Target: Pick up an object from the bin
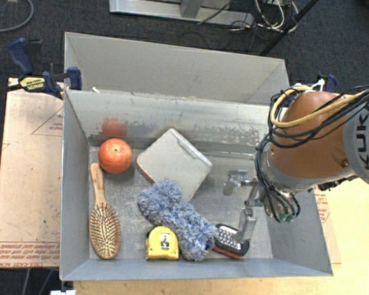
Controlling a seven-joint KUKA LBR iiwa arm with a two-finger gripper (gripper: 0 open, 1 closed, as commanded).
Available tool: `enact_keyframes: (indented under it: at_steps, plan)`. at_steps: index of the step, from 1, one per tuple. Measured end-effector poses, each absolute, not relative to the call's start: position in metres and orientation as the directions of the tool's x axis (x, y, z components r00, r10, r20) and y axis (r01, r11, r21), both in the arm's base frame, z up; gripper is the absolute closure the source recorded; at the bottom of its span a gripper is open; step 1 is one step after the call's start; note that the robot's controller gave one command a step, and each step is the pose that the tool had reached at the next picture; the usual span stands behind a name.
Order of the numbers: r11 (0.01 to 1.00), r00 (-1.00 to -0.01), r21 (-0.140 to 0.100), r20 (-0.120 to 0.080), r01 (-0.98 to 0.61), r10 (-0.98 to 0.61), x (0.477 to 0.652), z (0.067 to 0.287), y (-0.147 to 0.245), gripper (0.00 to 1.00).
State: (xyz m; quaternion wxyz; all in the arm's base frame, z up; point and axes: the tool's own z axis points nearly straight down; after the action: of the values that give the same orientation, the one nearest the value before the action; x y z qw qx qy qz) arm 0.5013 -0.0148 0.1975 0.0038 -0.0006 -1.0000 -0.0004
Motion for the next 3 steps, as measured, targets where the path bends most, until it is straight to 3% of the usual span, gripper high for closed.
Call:
enact_keyframes:
  at_steps: [1,2,3]
  plan:
    - [1.0,-1.0,0.001,-0.001,0.001,0.001,0.503,0.202,-0.015,0.0]
    - [0.999,-0.999,0.0,-0.007,-0.048,-0.048,0.502,0.163,-0.02,0.0]
    - [0.987,-0.987,0.0,-0.004,-0.159,-0.159,0.496,0.103,-0.01,0.0]
